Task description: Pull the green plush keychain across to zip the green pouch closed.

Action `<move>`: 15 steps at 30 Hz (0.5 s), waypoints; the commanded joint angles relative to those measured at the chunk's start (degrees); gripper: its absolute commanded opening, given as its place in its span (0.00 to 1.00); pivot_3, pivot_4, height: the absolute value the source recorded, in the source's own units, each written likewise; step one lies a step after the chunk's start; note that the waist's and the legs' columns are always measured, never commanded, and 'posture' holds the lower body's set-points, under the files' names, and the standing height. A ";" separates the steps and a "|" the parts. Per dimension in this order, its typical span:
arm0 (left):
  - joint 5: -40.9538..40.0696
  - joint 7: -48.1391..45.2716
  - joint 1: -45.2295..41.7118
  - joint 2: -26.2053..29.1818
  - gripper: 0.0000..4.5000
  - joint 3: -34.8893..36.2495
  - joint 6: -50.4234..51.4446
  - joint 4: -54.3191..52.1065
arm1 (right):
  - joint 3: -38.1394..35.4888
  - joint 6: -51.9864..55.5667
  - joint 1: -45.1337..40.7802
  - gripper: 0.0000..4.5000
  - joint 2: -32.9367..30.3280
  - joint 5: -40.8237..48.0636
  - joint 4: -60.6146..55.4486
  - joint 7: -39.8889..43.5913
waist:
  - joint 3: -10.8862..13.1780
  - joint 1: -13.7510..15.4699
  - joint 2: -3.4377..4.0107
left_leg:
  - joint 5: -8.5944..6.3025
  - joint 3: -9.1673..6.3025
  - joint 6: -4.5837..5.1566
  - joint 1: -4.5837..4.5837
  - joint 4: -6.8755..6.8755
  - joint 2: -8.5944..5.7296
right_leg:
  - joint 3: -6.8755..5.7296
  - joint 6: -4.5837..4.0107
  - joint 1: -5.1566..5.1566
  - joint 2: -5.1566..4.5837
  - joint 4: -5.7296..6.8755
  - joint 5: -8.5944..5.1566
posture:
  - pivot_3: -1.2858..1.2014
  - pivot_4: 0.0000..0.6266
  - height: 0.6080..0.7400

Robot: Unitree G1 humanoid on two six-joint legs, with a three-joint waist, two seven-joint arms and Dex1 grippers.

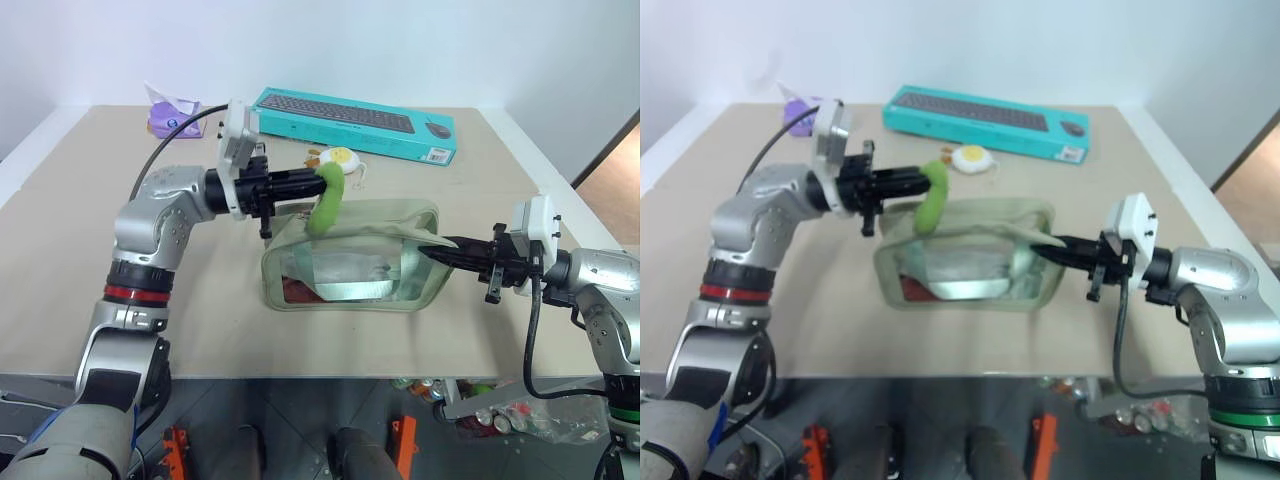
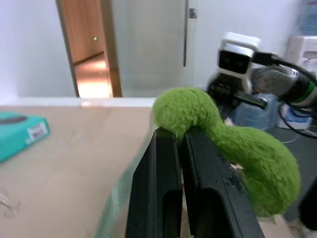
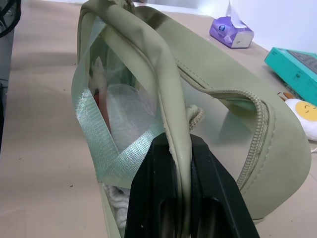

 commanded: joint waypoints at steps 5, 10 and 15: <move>2.81 -0.46 -3.00 -0.94 0.01 -1.90 -3.05 1.04 | -0.93 -1.20 -0.57 0.00 -0.21 0.23 -0.62 -0.33 | 0.00 -0.13 0.00 | 0.00 0.00 0.00 0.01 -0.02 0.01 | 0.01 -0.01 -0.01 0.02 0.00 0.00 | 0.52 0.24 1.00; 5.59 -4.33 -1.08 2.44 0.01 -4.67 -3.84 -0.25 | -1.05 -1.37 -0.33 0.00 -0.24 0.28 -0.66 -0.41 | 0.00 -0.10 0.01 | 0.00 -0.02 0.00 0.03 -0.04 0.02 | 0.00 -0.03 -0.01 0.04 0.00 0.01 | 0.52 0.24 1.00; 6.19 -5.60 -1.43 4.38 0.16 -5.07 -2.70 0.50 | -0.82 -1.48 -0.39 0.00 -0.03 0.18 -0.58 -0.53 | 0.00 -0.07 0.01 | 0.00 0.00 0.00 0.02 0.00 0.02 | 0.00 -0.02 0.00 0.01 0.00 0.01 | 0.52 0.24 1.00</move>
